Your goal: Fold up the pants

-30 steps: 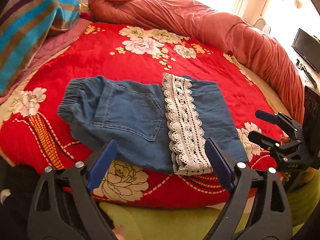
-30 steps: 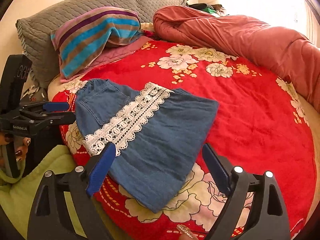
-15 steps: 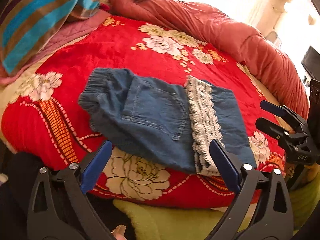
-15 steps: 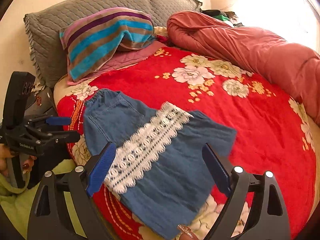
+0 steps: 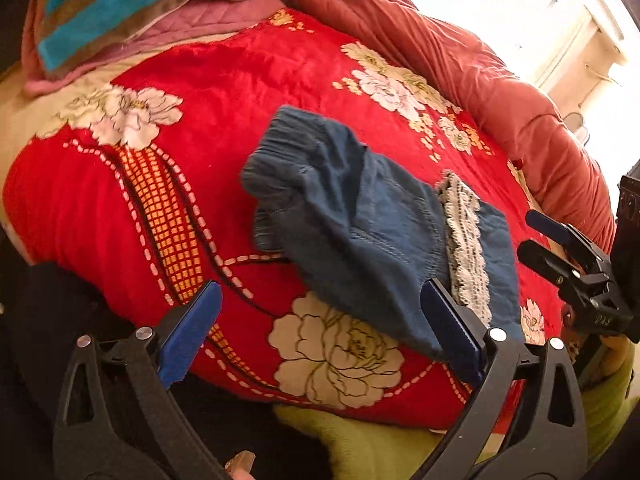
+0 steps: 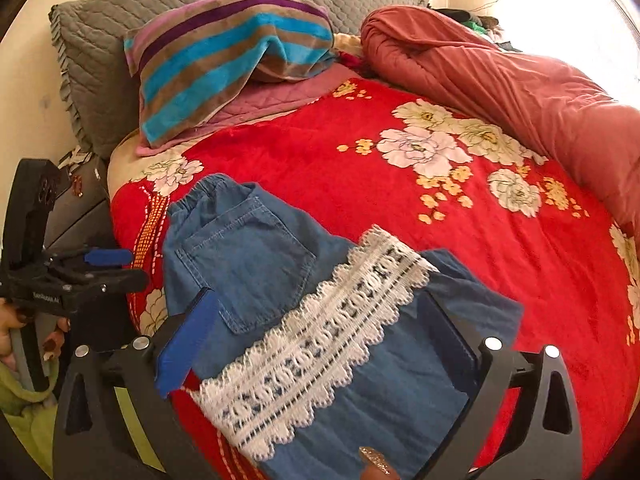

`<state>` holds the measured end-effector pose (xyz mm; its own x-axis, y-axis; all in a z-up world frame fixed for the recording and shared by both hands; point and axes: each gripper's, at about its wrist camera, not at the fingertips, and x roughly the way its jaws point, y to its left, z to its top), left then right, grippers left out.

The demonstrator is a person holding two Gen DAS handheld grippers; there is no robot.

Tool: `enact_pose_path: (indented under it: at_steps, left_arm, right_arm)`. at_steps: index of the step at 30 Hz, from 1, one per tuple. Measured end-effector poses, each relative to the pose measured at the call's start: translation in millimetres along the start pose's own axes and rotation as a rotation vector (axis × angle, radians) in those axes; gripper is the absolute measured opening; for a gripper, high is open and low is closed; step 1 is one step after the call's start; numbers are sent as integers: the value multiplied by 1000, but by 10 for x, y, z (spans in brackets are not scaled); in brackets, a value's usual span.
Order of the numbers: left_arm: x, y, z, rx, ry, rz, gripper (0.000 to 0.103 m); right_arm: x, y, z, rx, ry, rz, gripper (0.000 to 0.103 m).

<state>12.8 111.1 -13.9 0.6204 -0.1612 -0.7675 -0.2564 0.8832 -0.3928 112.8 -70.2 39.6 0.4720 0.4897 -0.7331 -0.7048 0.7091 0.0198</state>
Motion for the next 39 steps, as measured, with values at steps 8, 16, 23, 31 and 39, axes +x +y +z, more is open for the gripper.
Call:
enact_pose_path:
  at_steps: [8,16,23,31,39]
  left_arm:
    - [105,179,-15,-50,23,-49,93]
    - [200,202,17,-80,33,-199,86]
    - [390,269,117,-148,53,-283,73]
    - [472,327,195,-156,34,-273,61]
    - [513,297,223,-134,25,-271,64]
  right_arm:
    - [329,122,320,-56,43,27,98]
    - [805,415,738,-192,127,91,98]
    - [1291,662,1017,-247,226,208,98]
    - [1815,798,1143,-273,326,290,98]
    - [1909,740,1058,-211,355,491,47]
